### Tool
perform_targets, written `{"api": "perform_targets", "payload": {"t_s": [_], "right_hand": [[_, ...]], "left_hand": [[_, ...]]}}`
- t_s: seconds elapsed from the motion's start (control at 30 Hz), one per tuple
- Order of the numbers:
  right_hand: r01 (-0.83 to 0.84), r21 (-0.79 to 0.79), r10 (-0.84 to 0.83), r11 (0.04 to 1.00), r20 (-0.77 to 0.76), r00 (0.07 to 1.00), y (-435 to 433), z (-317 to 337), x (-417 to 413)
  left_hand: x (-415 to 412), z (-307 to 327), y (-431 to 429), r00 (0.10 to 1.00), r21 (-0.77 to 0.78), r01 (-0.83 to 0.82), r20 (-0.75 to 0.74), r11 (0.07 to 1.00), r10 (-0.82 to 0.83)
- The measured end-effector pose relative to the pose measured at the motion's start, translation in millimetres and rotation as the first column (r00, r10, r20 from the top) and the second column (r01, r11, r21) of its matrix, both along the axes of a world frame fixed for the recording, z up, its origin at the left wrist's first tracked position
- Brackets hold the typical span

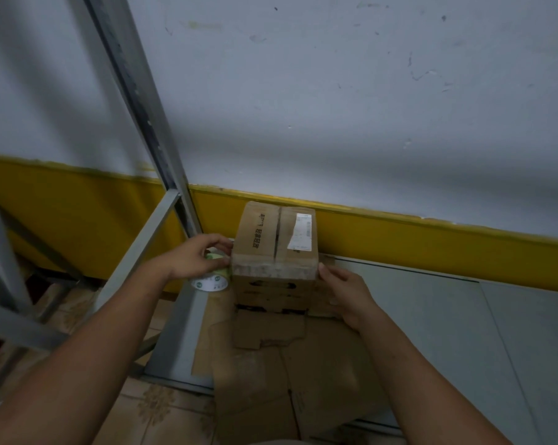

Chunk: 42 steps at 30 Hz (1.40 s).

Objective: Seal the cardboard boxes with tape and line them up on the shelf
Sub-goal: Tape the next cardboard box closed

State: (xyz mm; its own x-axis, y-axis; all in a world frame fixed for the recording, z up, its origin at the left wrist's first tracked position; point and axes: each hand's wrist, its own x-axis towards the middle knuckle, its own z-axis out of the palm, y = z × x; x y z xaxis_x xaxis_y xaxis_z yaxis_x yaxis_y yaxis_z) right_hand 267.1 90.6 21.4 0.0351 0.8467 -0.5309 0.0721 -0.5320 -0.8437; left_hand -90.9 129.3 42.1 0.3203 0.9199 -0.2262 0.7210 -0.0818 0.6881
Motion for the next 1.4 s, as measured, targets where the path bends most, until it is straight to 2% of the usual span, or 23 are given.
{"api": "perform_targets", "payload": {"t_s": [0.17, 0.3, 0.43, 0.67, 0.83, 1.0, 1.13, 1.3, 1.33, 1.4], "right_hand": [[0.078, 0.01, -0.075, 0.997, -0.161, 0.984, -4, 0, -1], [0.115, 0.066, -0.1, 0.991, -0.202, 0.974, -9, 15, -3], [0.156, 0.125, -0.117, 0.98, -0.278, 0.953, -15, 35, -1], [0.073, 0.26, -0.042, 0.963, -0.123, 0.992, 2, 71, 9], [0.037, 0.221, -0.027, 0.975, -0.051, 0.998, 26, 75, 5], [0.053, 0.153, -0.058, 0.987, 0.024, 0.998, 50, 58, -6], [0.014, 0.158, -0.028, 0.987, 0.088, 0.996, 62, 52, -9], [-0.011, 0.186, 0.006, 0.983, 0.024, 1.0, 57, 41, -4], [-0.016, 0.223, 0.0, 0.975, 0.07, 0.998, 51, 34, 3], [-0.075, 0.3, -0.026, 0.951, 0.319, 0.947, 35, 12, 30]], "left_hand": [[5, 12, -3, 0.998, 0.02, -0.025, 0.051, 0.999, 0.024], [16, 32, -14, 0.992, 0.089, -0.089, 0.093, 0.992, 0.081], [23, 49, -35, 0.973, 0.066, -0.129, 0.201, 0.989, 0.114], [38, 70, -73, 0.943, 0.065, -0.183, 0.293, 0.981, 0.156], [58, 67, -91, 0.895, 0.015, -0.308, 0.342, 0.951, 0.285], [78, 47, -93, 0.885, 0.043, -0.349, 0.342, 0.936, 0.315], [75, 43, -97, 0.87, 0.059, -0.362, 0.38, 0.93, 0.314], [68, 40, -104, 0.889, 0.096, -0.354, 0.343, 0.93, 0.303], [66, 40, -103, 0.9, 0.1, -0.338, 0.325, 0.936, 0.291], [63, 40, -103, 0.915, 0.108, -0.316, 0.299, 0.943, 0.272]]}}
